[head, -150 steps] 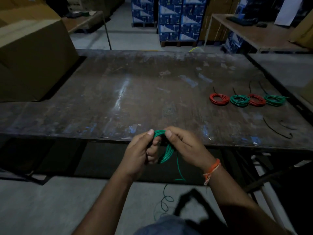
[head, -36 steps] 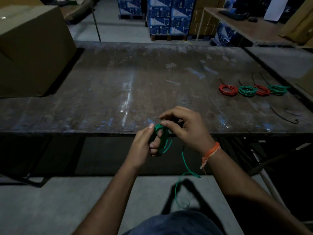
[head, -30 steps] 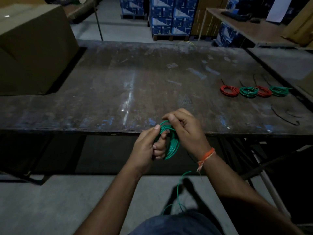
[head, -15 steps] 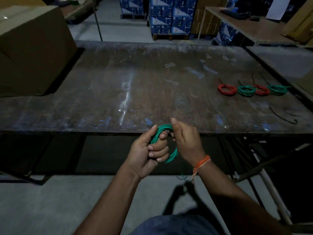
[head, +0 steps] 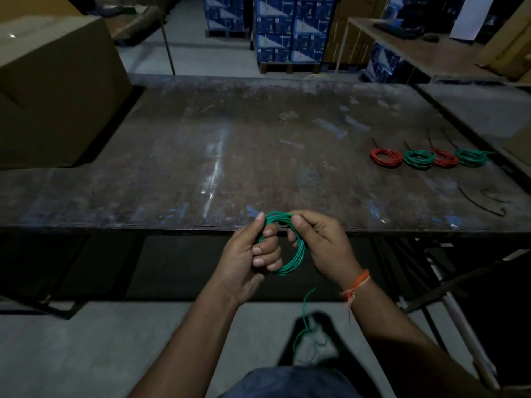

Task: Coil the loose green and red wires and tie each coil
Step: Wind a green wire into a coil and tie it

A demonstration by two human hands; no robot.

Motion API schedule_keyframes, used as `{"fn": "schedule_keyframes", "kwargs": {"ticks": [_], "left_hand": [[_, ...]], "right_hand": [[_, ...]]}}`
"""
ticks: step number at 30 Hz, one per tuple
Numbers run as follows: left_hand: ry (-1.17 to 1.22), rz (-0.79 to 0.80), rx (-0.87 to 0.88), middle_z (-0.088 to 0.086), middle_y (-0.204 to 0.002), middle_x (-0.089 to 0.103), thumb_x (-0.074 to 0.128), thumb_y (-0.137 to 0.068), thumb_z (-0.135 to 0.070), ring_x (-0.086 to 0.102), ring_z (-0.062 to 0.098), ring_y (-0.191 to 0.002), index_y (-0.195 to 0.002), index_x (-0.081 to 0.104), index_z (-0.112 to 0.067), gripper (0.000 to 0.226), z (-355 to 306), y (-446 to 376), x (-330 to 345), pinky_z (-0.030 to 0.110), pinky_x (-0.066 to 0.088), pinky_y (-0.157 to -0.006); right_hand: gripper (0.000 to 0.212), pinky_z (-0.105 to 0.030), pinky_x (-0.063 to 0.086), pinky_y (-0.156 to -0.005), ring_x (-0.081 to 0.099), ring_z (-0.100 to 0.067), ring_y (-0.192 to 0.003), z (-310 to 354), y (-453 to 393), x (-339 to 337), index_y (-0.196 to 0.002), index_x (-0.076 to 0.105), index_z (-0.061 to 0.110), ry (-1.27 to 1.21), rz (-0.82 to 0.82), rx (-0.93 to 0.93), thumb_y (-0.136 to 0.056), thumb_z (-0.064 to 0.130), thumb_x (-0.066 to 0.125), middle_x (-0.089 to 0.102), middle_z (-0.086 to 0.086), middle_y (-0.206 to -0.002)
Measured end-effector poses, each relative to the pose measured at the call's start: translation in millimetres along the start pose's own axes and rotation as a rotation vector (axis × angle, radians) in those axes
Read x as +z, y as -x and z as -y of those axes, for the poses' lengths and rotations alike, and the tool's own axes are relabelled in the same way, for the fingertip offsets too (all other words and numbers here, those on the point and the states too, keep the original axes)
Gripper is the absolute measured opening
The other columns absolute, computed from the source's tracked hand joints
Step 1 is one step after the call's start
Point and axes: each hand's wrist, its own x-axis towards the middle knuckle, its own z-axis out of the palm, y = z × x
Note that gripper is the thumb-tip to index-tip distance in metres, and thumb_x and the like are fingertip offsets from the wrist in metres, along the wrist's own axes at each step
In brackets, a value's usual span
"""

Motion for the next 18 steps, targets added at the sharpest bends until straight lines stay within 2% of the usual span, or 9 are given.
{"fn": "schedule_keyframes", "kwargs": {"ticks": [3,5,7,9,12,14,16,18], "left_hand": [[0.066,0.043,-0.044,-0.013,-0.042,0.027,0.04,-0.101,-0.041,0.018,0.002,-0.034,-0.073,0.048,-0.017,0.038,-1.6,-1.4,-0.2,0.019,0.024,-0.04],[0.144,0.073,-0.063,-0.013,-0.042,0.026,0.038,-0.101,-0.04,0.012,0.004,-0.037,-0.073,0.05,-0.017,0.038,-2.5,-1.4,-0.3,0.019,0.02,-0.04],[0.223,0.085,-0.069,-0.014,-0.045,0.022,0.036,-0.1,-0.041,0.011,0.004,-0.038,-0.073,0.051,-0.016,0.039,-4.5,-1.4,-1.1,0.02,0.015,-0.042],[0.286,0.067,-0.051,-0.013,-0.047,0.02,0.036,-0.099,-0.038,0.011,0.004,-0.038,-0.073,0.05,-0.017,0.036,-8.8,-1.4,-2.7,0.02,0.013,-0.043],[0.327,-0.008,0.012,-0.011,-0.043,0.027,0.04,-0.097,-0.032,0.011,0.005,-0.039,-0.072,0.047,-0.019,0.03,-19.7,-2.2,-8.1,0.019,0.014,-0.042],[0.335,-0.055,0.058,-0.01,-0.042,0.028,0.039,-0.098,-0.031,0.015,0.005,-0.035,-0.071,0.047,-0.019,0.031,-26.2,-4.1,-14.9,0.019,0.016,-0.041],[0.347,-0.101,0.11,-0.008,-0.042,0.028,0.036,-0.102,-0.03,0.023,0.005,-0.031,-0.07,0.049,-0.019,0.036,-30.8,-5.1,-22.4,0.019,0.017,-0.04],[0.356,-0.143,0.159,-0.008,-0.043,0.028,0.034,-0.103,-0.03,0.026,0.005,-0.031,-0.07,0.05,-0.02,0.038,-35.6,-5.3,-28.6,0.019,0.017,-0.04]], "right_hand": [[0.04,-0.026,0.04,-0.063,0.048,-0.014,-0.063,-4.7,-0.7,4.0,-0.101,0.063,-0.015,-0.397,0.0,0.173,-0.098,0.024,0.055,0.056,-0.006,-0.069],[0.039,-0.027,0.039,-0.065,0.049,-0.014,-0.064,-9.9,-1.2,6.4,-0.102,0.068,-0.008,-0.579,0.031,0.267,-0.092,0.03,0.065,0.057,-0.008,-0.07],[0.045,-0.031,0.036,-0.065,0.05,-0.016,-0.066,-15.9,-2.1,8.5,-0.105,0.068,-0.004,-0.642,0.072,0.306,-0.088,0.037,0.073,0.059,-0.008,-0.074],[0.053,-0.028,0.035,-0.058,0.053,-0.013,-0.067,-18.5,-2.0,8.7,-0.114,0.062,-0.01,-0.606,0.084,0.322,-0.091,0.038,0.069,0.062,-0.008,-0.08],[0.043,-0.019,0.038,-0.047,0.057,-0.01,-0.066,-17.3,1.1,4.2,-0.12,0.063,-0.004,-0.453,0.093,0.32,-0.095,0.03,0.058,0.065,-0.009,-0.085],[0.032,-0.021,0.041,-0.05,0.058,-0.012,-0.065,-20.6,4.3,-2.7,-0.12,0.065,0.002,-0.311,0.116,0.301,-0.097,0.024,0.059,0.067,-0.008,-0.085],[0.016,-0.021,0.045,-0.056,0.056,-0.012,-0.063,-26.7,8.2,-11.3,-0.114,0.067,0.008,-0.161,0.121,0.284,-0.099,0.009,0.062,0.067,-0.007,-0.082],[0.016,-0.02,0.047,-0.063,0.054,-0.014,-0.067,-33.4,14.0,-20.5,-0.104,0.071,0.012,-0.03,0.126,0.245,-0.094,0.001,0.067,0.063,-0.005,-0.077]]}}
